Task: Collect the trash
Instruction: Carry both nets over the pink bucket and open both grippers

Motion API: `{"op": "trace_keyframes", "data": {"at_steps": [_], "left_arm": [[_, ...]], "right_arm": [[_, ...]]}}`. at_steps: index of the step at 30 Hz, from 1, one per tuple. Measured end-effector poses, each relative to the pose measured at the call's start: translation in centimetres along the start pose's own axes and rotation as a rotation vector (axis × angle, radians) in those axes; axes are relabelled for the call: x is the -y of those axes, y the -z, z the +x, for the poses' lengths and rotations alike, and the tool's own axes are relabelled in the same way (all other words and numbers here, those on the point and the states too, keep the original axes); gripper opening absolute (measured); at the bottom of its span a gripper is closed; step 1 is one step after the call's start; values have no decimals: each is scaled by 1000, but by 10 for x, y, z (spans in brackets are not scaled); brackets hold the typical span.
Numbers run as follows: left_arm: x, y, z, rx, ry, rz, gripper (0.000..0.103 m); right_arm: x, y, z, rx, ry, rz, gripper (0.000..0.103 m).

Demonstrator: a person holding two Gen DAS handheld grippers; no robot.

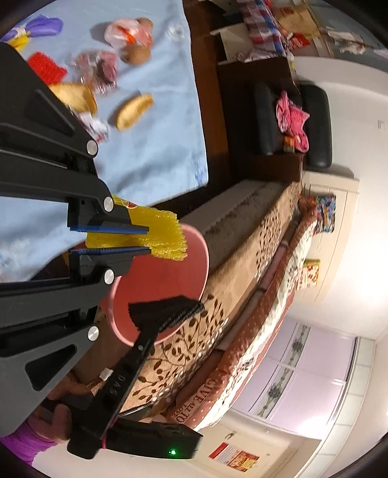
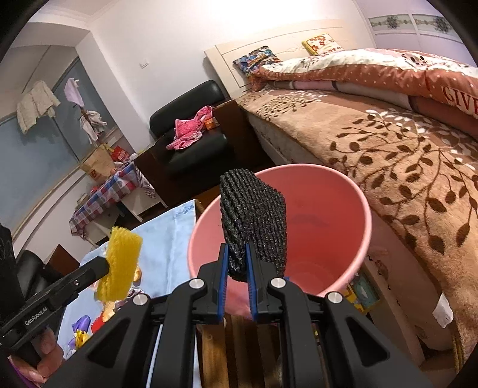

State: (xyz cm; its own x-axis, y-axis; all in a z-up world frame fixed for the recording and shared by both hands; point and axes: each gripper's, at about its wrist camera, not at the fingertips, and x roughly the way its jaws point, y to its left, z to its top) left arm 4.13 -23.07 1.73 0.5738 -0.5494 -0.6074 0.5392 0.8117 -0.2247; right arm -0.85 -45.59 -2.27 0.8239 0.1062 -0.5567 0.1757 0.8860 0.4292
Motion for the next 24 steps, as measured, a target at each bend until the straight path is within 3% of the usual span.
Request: {"op": "trace_keyframes", "data": {"at_steps": [7,22,24], "left_arm": [[30,-11,29,-20,46,48,7],[56,-16,73,-60,67,68,7],[58,-17,77,-65,70,67,11]], "right_arm": [[12,1,3,-10,6,21,11],[31,5,9,-28,21,50,11],[32,6,10,-30,23,54,11]]}}
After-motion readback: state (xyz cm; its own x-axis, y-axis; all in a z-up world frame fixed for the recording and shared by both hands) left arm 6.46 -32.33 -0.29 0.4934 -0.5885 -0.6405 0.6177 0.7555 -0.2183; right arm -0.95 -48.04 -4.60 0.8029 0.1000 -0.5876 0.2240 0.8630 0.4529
